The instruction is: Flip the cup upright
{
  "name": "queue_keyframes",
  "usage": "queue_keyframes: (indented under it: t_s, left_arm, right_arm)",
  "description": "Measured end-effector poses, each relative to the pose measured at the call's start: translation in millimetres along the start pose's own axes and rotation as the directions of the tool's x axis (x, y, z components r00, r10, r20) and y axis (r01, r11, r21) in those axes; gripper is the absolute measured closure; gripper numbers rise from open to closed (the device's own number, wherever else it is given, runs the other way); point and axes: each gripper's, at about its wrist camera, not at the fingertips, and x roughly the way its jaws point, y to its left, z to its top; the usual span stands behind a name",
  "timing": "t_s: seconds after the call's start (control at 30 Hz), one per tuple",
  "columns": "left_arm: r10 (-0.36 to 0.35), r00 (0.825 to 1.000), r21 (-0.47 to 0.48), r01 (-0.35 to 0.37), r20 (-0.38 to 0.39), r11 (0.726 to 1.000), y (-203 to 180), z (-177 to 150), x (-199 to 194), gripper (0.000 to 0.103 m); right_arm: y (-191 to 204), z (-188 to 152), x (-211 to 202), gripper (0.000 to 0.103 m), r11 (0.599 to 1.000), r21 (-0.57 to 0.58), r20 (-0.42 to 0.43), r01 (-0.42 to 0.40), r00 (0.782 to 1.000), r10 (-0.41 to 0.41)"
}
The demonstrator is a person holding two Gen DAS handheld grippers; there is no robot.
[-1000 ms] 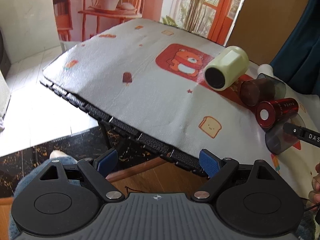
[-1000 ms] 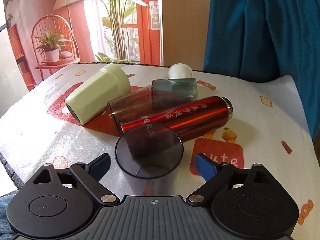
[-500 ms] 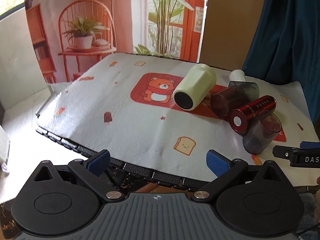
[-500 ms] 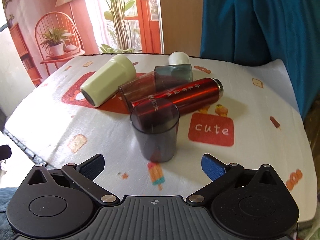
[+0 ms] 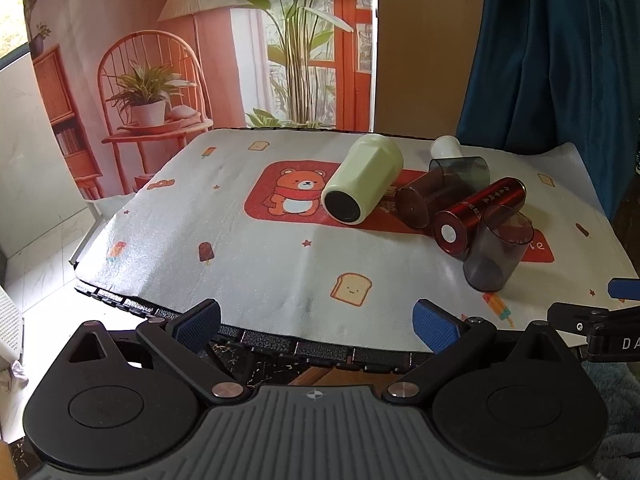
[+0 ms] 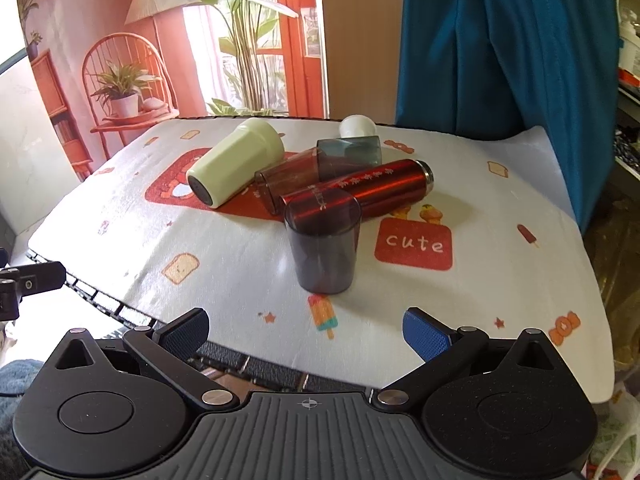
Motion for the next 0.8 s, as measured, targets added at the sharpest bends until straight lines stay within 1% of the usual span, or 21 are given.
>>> queue_keyframes:
  t_s: [0.3,0.47,0.8]
  left_arm:
    - [-0.001,1.0,-0.007,0.001,0.008,1.0,-3.6,-20.9,-13.6,0.0]
    - [0.009,1.0,0.009,-0.009,0.021,1.0,-6.4,-22.2,-16.5,0.0]
    - [0.011,1.0,-0.001,-0.011,0.012,1.0,-5.0,-23.8,-14.0,0.0]
  right_arm:
    - [4.8,-15.8,-17.3,0.0,0.999,-0.02,0.048,0.026,0.999,-0.025]
    - [2.6,-17.6,-14.6,0.0,1.0,-0.01,0.04,0.028,0.999,-0.027]
    - [2.1,-18.1,-9.2,0.0,1.0,-0.016,0.03,0.024,0.999,-0.023]
